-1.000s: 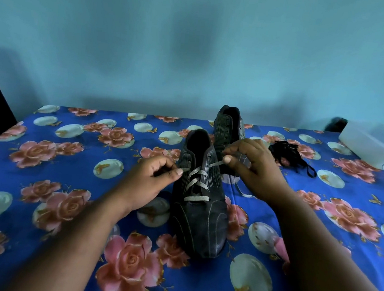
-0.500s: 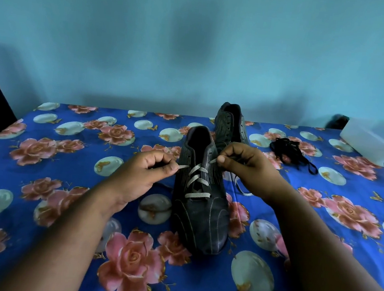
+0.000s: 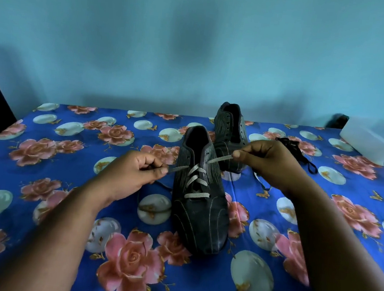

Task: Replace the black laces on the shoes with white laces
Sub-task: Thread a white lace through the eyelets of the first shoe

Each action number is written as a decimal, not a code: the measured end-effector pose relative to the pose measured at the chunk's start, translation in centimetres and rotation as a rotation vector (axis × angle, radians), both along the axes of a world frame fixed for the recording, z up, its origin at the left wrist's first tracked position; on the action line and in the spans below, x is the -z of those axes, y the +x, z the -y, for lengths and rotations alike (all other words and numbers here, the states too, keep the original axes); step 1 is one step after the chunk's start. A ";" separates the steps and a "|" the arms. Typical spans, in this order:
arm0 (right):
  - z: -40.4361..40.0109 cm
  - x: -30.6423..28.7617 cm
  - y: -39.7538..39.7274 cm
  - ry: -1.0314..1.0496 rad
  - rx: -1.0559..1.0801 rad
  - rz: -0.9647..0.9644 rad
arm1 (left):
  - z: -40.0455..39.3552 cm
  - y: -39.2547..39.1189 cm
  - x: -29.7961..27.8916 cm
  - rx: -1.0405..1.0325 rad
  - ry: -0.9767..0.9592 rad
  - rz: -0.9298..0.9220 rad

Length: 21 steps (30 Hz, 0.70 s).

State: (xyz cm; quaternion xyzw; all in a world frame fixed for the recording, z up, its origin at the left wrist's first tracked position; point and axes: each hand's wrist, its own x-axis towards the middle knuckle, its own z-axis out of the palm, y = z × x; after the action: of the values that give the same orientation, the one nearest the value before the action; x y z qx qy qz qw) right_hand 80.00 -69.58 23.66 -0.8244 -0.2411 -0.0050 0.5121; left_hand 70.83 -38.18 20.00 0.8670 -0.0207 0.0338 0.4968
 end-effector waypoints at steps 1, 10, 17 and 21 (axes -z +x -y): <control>0.5 -0.2 0.0 -0.030 0.012 -0.002 | -0.3 0.0 0.1 -0.016 0.111 0.015; 3.5 -0.6 1.3 -0.282 0.175 -0.036 | -0.1 0.1 0.0 -0.234 0.481 0.164; 2.9 3.2 3.1 -0.621 0.557 0.128 | 2.5 0.8 0.8 -0.136 0.159 0.420; 1.4 5.2 3.5 -0.733 0.538 0.088 | 3.5 1.1 1.4 -0.088 0.167 0.428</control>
State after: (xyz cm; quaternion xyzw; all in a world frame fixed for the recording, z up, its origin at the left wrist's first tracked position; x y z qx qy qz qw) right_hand 83.52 -70.96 18.47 -0.9835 -0.0260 -0.0871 0.1563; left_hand 71.89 -41.71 18.65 0.8782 -0.0904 0.2367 0.4056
